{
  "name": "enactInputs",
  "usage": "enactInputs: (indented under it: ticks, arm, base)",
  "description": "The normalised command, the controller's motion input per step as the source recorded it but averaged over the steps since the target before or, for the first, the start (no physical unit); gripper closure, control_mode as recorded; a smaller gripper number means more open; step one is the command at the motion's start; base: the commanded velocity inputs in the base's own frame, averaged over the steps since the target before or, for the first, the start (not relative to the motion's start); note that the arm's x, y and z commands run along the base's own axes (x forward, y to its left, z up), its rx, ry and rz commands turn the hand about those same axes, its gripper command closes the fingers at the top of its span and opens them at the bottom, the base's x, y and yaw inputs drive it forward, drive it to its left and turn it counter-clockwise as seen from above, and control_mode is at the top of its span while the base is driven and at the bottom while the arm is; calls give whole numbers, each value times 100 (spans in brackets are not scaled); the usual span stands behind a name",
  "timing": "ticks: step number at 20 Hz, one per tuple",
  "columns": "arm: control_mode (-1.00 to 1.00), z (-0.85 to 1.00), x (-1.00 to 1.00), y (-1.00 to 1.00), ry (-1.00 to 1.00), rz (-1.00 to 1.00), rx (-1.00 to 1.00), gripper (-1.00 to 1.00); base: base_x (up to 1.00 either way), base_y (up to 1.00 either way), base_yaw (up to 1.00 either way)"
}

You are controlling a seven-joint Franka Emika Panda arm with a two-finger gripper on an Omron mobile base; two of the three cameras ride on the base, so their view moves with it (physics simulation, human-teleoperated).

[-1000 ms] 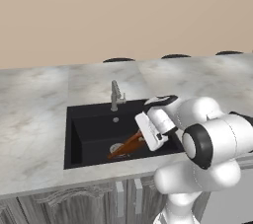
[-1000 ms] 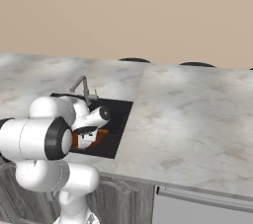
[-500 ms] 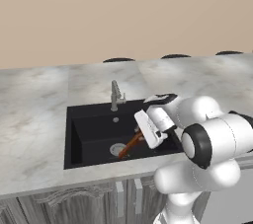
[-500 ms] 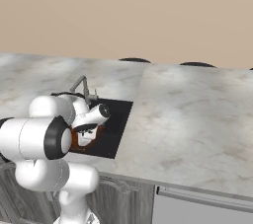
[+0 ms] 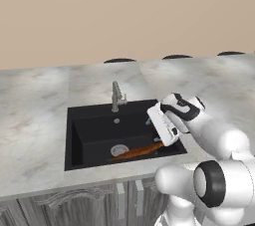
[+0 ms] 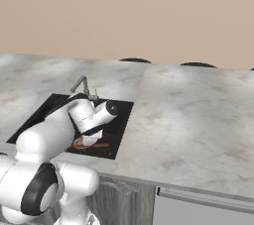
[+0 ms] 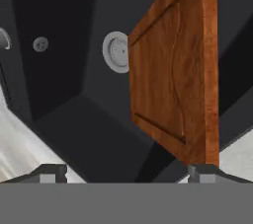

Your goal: Move the cutting board and knife to the sink. Then move spray from the cabinet to the counter.

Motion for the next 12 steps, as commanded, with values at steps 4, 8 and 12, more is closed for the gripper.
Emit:
enactInputs:
  ticks: [4,8,12]
  arm:
    - [-100,100,-23,-26,-9,0,-30,-100]
    - [-100,96,-48,-5,-26,3,-54,-100]
    - [-100,57,-73,0,-55,23,-62,-100]
  base:
    - [0,0,0]
    - [0,0,0]
    - [0,0,0]
